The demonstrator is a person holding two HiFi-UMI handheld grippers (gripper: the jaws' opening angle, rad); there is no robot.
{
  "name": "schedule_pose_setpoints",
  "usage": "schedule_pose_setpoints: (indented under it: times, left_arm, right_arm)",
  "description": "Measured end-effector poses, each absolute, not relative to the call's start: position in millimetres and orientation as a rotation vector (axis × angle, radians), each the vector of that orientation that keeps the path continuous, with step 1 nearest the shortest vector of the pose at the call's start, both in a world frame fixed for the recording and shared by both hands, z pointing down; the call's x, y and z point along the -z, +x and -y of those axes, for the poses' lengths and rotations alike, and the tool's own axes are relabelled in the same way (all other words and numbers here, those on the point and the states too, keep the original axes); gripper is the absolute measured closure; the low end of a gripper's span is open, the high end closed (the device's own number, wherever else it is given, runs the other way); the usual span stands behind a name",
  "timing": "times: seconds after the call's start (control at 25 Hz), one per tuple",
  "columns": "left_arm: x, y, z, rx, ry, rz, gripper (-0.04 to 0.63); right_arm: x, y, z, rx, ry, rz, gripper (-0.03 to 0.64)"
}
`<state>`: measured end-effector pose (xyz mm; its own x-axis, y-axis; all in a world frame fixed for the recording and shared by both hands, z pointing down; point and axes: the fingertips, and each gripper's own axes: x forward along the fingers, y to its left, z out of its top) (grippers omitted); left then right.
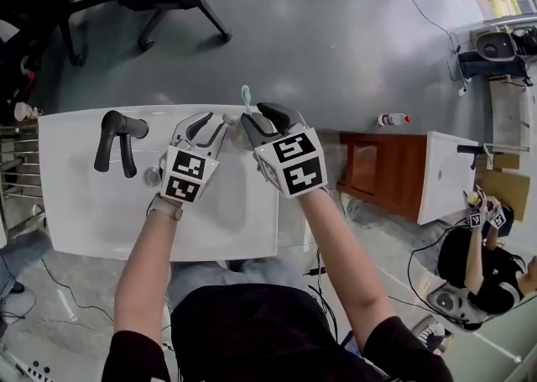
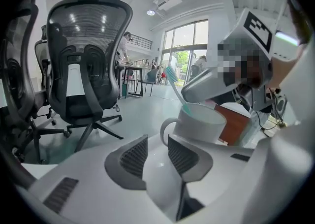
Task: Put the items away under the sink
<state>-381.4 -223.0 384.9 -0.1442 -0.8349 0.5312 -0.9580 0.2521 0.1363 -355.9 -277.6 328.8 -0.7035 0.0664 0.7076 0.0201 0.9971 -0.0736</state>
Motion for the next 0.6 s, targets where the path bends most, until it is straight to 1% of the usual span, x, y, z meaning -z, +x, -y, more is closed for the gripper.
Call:
schedule_pose_setpoints:
  times: [0.4, 0.52, 0.6]
  left_arm:
    - [-382, -382, 251, -0.379, 1.726, 2.022, 0.473]
    - [-382, -381, 255, -0.383, 1.744, 2.017, 0.539]
    - [-384, -379, 254, -0.387, 1.735, 2.023, 0.543]
  right_arm:
    - [-340, -366, 278, -0.092, -0.070, 2.318, 0.471]
    - [-340, -366, 277, -0.099, -0.067, 2.332, 0.489]
    - [-341, -365, 275, -0.100, -0.071, 2.339, 0.513]
